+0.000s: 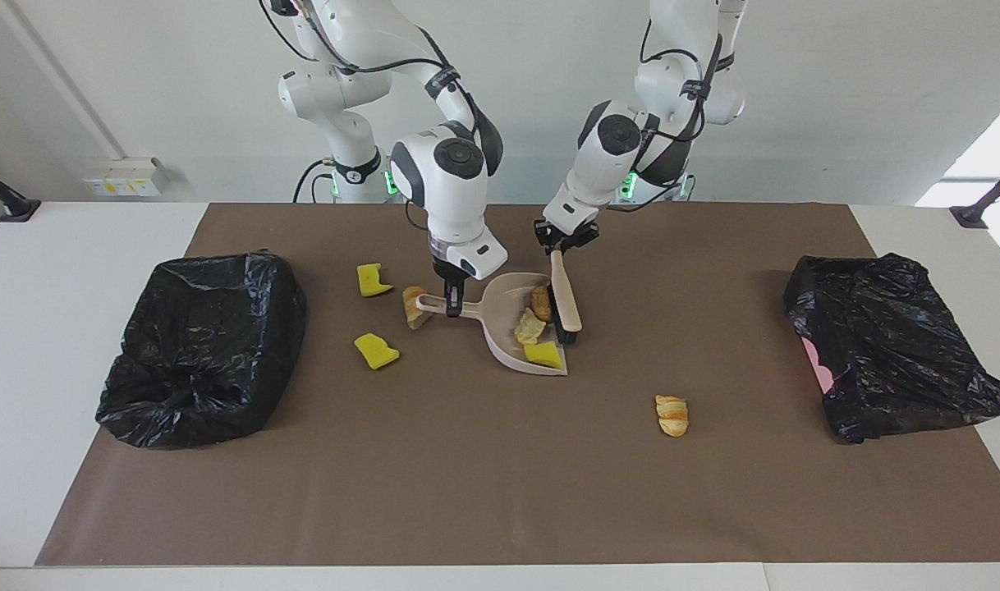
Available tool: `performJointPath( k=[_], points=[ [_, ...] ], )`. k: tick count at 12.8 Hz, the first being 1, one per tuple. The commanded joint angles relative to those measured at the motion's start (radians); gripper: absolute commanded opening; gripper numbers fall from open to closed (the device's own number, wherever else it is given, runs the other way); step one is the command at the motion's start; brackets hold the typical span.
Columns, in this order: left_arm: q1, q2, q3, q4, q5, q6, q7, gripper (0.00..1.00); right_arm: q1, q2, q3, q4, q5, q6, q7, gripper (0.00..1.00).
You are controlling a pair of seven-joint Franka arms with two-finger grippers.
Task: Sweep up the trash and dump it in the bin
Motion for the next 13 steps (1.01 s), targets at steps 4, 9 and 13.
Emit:
performJointPath(
  k=[4, 9, 13],
  points=[
    [0.265, -0.006, 0.012, 0.222, 0.172, -0.267, 0.144, 0.0, 0.002, 0.001, 0.002, -0.011, -0.017, 0.015, 0.039, 0.0],
    [0.468, 0.231, 0.012, 0.476, 0.381, -0.272, 0.408, 0.0, 0.013, -0.003, 0.002, -0.01, -0.017, 0.006, 0.111, 0.0],
    [0.54, 0.43, 0.011, 0.673, 0.529, -0.274, 0.557, 0.0, 0.027, -0.006, 0.002, -0.01, -0.018, -0.02, 0.177, 0.0]
  ],
)
